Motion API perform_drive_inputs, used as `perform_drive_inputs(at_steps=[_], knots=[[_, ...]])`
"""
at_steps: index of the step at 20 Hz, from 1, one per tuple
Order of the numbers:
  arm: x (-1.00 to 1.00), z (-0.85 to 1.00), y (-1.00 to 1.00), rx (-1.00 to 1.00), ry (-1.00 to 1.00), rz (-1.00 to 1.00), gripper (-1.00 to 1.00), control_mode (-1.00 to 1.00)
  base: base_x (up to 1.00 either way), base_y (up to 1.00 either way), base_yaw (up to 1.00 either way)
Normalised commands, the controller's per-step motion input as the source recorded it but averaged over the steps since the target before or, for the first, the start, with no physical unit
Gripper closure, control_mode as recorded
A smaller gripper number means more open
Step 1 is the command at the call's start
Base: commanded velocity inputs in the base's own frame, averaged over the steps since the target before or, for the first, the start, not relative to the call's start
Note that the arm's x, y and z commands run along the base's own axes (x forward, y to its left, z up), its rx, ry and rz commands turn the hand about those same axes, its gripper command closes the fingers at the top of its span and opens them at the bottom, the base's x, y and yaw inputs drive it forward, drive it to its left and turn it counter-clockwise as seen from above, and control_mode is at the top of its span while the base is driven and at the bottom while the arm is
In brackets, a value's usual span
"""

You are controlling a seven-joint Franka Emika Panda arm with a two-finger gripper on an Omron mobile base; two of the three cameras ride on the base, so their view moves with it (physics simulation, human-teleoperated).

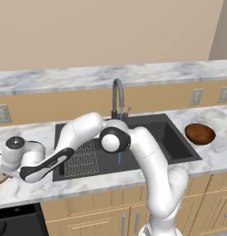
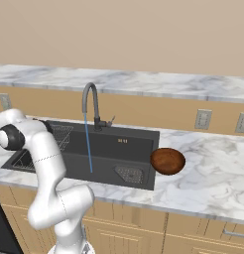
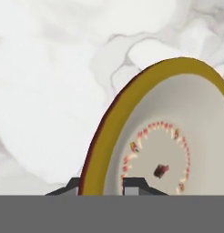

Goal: Rinse each bowl for a few seconds and place them down in the sink or on the counter.

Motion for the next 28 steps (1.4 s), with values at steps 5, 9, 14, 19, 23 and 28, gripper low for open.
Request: perform_drive_inputs(at_steps=[5,9,14,19,23,28], knots=[[0.0,0.06,0.0,0.0,-0.08,-0.04,1.0,-1.0,0.0,0.0,0.0],[-0.05,0.18,-0.14,0.01,-0.09,-0.07,1.0,-1.0,0.0,0.0,0.0],[-0.05,0.24,-0.18,0.0,-0.08,-0.1,1.0,-1.0,0.0,0.0,0.0],[-0.02,0.25,-0.14,0.0,-0.07,-0.12,1.0,-1.0,0.0,0.0,0.0],[0.0,0.24,-0.07,0.0,-0.07,-0.14,1.0,-1.0,0.0,0.0,0.0],[0.01,0.28,-0.08,0.0,-0.05,-0.15,1.0,-1.0,0.0,0.0,0.0]])
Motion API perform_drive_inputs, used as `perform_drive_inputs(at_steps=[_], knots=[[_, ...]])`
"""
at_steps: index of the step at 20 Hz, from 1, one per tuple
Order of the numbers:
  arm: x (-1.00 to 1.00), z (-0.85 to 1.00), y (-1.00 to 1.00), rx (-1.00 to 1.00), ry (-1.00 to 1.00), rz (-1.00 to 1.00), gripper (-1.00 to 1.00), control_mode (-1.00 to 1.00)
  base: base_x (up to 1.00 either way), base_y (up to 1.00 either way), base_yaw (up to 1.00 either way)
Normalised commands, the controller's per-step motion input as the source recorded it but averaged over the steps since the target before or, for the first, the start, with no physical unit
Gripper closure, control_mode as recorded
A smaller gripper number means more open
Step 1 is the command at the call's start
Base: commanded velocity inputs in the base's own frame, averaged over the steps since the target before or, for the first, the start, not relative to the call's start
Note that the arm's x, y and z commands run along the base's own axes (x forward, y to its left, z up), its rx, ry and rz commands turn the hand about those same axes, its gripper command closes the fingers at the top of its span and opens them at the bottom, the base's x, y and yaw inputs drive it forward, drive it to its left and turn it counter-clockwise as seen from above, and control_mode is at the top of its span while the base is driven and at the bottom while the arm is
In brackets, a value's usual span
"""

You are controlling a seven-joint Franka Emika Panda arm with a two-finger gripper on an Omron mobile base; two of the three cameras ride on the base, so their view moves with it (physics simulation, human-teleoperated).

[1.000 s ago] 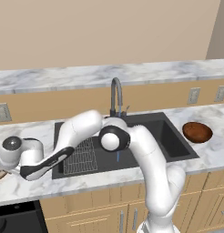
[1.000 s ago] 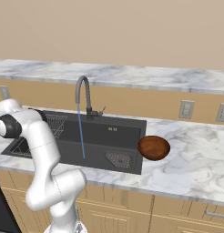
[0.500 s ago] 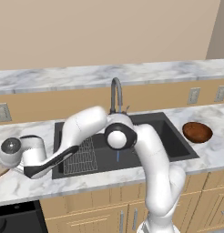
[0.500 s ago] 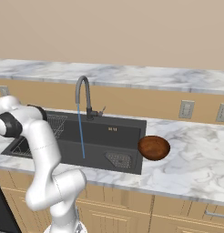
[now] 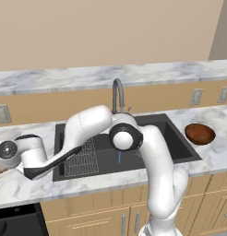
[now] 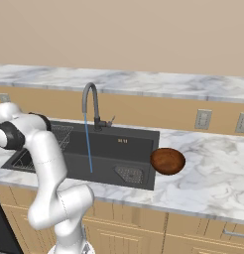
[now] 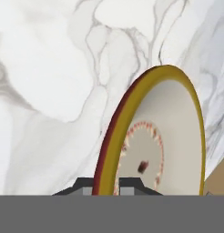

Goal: Rinse each bowl for a few seconds and place them down in the sink or on the counter.

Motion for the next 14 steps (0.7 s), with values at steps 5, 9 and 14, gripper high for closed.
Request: perform_drive_inputs(at_steps=[5,9,14], knots=[[0.01,0.33,-0.05,-0.01,-0.01,-0.19,1.0,-1.0,0.0,0.0,0.0],[0.0,0.34,-0.02,0.0,0.0,-0.21,1.0,-1.0,0.0,0.0,0.0],[-0.06,0.42,-0.17,0.02,0.0,-0.16,1.0,-1.0,0.0,0.0,0.0]])
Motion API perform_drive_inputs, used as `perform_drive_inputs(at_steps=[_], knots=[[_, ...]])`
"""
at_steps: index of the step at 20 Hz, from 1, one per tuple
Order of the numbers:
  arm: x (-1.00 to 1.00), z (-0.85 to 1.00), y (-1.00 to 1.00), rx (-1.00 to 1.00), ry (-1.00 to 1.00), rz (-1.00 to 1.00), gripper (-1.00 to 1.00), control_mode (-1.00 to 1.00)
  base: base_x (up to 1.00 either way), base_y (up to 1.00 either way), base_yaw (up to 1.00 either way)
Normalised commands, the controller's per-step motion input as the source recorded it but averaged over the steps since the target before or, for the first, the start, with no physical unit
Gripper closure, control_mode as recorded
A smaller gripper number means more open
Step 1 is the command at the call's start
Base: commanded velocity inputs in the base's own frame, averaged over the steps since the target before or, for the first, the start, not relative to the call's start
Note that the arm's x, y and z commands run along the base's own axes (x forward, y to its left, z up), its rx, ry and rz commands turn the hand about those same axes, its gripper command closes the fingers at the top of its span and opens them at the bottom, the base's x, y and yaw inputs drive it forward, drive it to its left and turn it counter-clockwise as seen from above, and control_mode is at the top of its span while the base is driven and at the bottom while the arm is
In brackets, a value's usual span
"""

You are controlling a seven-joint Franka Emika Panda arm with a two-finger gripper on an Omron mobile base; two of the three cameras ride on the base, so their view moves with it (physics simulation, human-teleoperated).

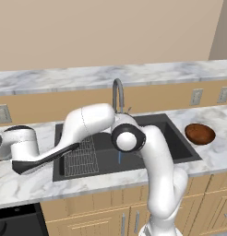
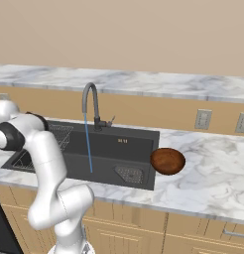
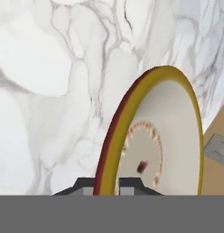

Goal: Rinse each bowl for a few seconds and place them down in the sink or on the counter.

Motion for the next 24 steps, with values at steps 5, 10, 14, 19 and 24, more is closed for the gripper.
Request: perform_drive_inputs(at_steps=[5,10,14,19,24], knots=[[-0.25,0.39,-0.27,0.07,0.0,-0.11,1.0,-1.0,0.0,0.0,0.0],[-0.28,0.3,-0.34,0.04,0.0,-0.07,1.0,-1.0,0.0,0.0,0.0],[-0.36,0.13,-0.52,0.04,0.0,-0.01,1.0,-1.0,0.0,0.0,0.0],[-0.16,0.0,-0.59,0.03,0.0,-0.03,1.0,-1.0,0.0,0.0,0.0],[0.0,-0.12,-0.53,0.01,0.0,-0.08,1.0,-1.0,0.0,0.0,0.0]])
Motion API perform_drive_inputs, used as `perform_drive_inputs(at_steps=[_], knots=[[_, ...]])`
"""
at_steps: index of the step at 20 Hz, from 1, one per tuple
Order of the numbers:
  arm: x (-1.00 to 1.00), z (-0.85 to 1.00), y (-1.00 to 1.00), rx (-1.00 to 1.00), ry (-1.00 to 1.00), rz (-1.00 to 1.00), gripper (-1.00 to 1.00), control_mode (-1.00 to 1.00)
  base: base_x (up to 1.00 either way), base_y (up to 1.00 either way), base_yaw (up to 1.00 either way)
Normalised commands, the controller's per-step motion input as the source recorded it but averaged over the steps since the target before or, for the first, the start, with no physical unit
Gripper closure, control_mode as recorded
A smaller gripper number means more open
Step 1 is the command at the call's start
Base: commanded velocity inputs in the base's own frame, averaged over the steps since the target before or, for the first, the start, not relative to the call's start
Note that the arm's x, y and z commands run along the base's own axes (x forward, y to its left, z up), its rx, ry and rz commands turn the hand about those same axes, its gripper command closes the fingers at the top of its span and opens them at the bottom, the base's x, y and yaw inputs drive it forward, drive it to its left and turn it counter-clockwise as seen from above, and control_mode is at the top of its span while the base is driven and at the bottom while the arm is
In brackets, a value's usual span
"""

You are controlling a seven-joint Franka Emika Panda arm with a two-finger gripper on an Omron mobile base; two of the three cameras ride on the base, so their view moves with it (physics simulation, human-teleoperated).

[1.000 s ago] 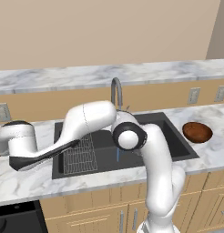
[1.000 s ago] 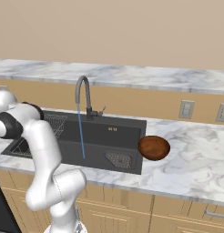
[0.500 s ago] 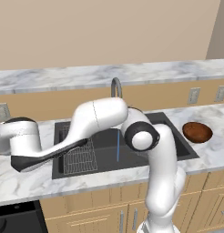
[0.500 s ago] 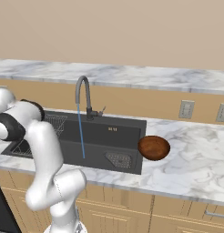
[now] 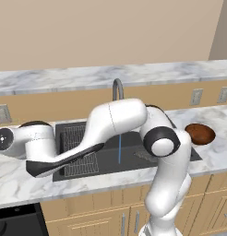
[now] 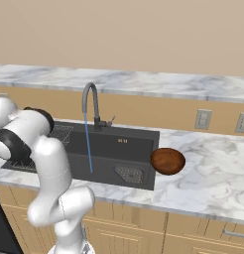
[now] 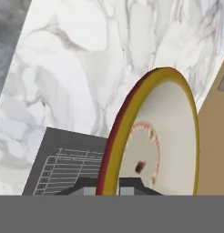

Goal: Rinse each bowl for a few seconds and place them down in the sink or on the counter.

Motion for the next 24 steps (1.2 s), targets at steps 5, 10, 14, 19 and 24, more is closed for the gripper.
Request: perform_drive_inputs(at_steps=[5,10,14,19,24], knots=[[0.01,-0.13,-0.49,0.02,0.0,-0.1,1.0,-1.0,0.0,0.0,0.0],[0.0,-0.05,-0.51,0.03,0.01,-0.09,1.0,-1.0,0.0,0.0,0.0],[0.0,-0.03,-0.51,0.04,0.0,-0.08,1.0,-1.0,0.0,0.0,0.0],[0.0,-0.01,-0.5,0.05,0.0,-0.08,1.0,-1.0,0.0,0.0,0.0],[0.0,0.0,-0.5,0.07,0.0,-0.06,1.0,-1.0,0.0,0.0,0.0]])
